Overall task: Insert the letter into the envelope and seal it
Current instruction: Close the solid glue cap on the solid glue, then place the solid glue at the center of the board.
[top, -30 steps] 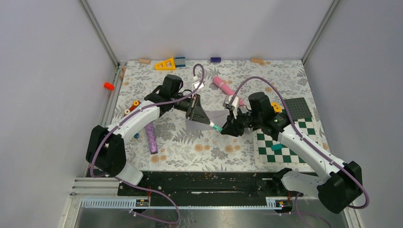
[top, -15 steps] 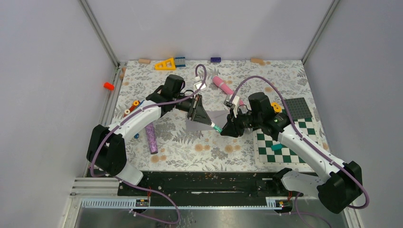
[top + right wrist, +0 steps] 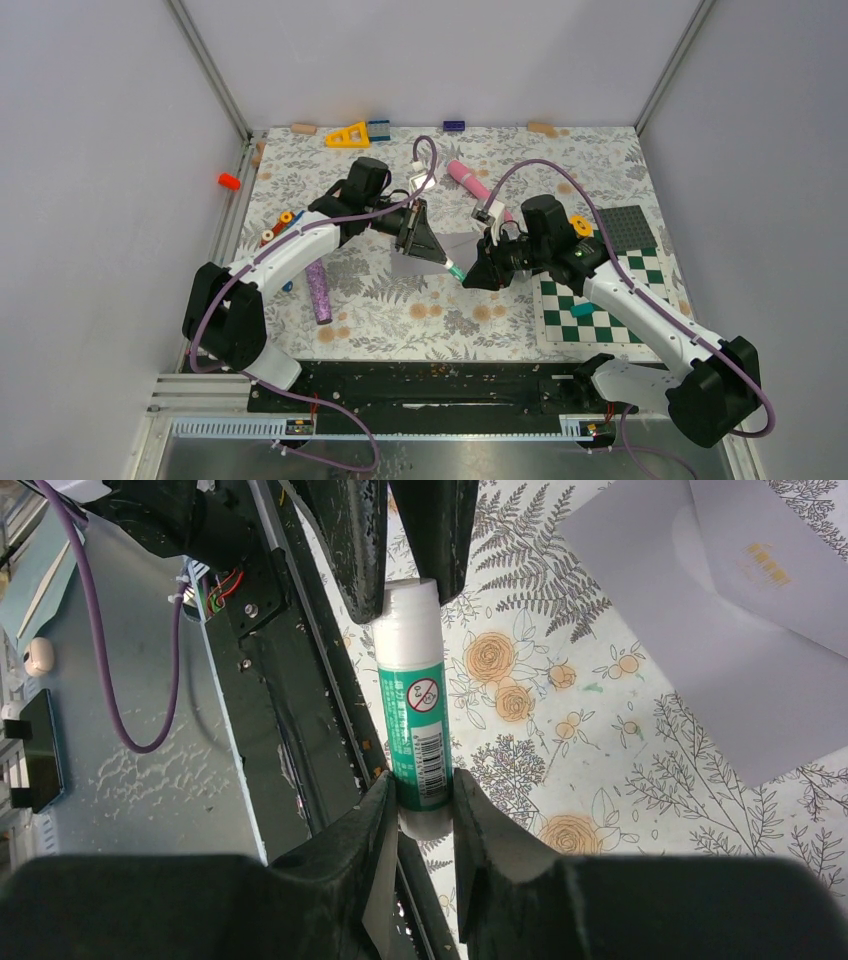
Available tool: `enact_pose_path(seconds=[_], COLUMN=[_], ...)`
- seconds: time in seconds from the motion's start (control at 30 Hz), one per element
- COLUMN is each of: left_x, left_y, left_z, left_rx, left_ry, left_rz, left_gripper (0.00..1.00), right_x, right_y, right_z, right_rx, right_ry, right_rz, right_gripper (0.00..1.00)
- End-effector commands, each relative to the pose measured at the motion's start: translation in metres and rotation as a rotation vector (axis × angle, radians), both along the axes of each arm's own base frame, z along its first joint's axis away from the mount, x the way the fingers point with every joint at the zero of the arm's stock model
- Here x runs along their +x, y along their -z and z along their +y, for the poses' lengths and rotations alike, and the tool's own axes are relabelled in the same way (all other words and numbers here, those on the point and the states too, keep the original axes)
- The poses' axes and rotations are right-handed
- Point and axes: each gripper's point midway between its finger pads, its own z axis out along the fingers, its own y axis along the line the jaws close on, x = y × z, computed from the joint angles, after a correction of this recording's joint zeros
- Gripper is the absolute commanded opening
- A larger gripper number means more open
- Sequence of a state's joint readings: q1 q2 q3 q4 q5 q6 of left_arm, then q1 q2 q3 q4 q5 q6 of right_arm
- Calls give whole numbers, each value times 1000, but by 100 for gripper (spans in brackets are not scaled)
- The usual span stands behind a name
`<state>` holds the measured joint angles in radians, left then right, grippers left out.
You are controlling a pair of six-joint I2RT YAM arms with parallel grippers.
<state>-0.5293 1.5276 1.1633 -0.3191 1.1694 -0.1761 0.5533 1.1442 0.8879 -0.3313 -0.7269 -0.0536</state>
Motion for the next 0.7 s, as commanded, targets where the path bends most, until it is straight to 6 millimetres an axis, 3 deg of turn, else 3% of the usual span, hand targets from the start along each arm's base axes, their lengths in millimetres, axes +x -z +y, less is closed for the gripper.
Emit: enact_pose_path(seconds=[0.0, 0.13, 0.2, 0.37, 0.5, 0.67], left_x=[-26, -26, -25, -18, -8, 4], left_y=[-4, -4, -3, -2, -4, -4], left_z=[-11, -11, -11, -7, -1, 6], left_rx=[-25, -20, -14, -1, 2, 14], left_ry=[119, 120, 113, 86, 53, 7], left_rz=[4, -2, -9, -19, -22, -39], left_gripper=[0, 0, 0, 0, 0, 0], right_x=[41, 42, 42, 42, 44, 46], right_y=[-53, -52, -52, -53, -53, -52], right_z=[11, 8, 7, 5, 2, -1], right_rx=[129, 108, 101, 85, 69, 51], right_ry=[59, 51, 46, 40, 51, 62], right_rz=[-244, -272, -285, -301, -315, -332], right_gripper=[0, 4, 20, 48, 76, 94])
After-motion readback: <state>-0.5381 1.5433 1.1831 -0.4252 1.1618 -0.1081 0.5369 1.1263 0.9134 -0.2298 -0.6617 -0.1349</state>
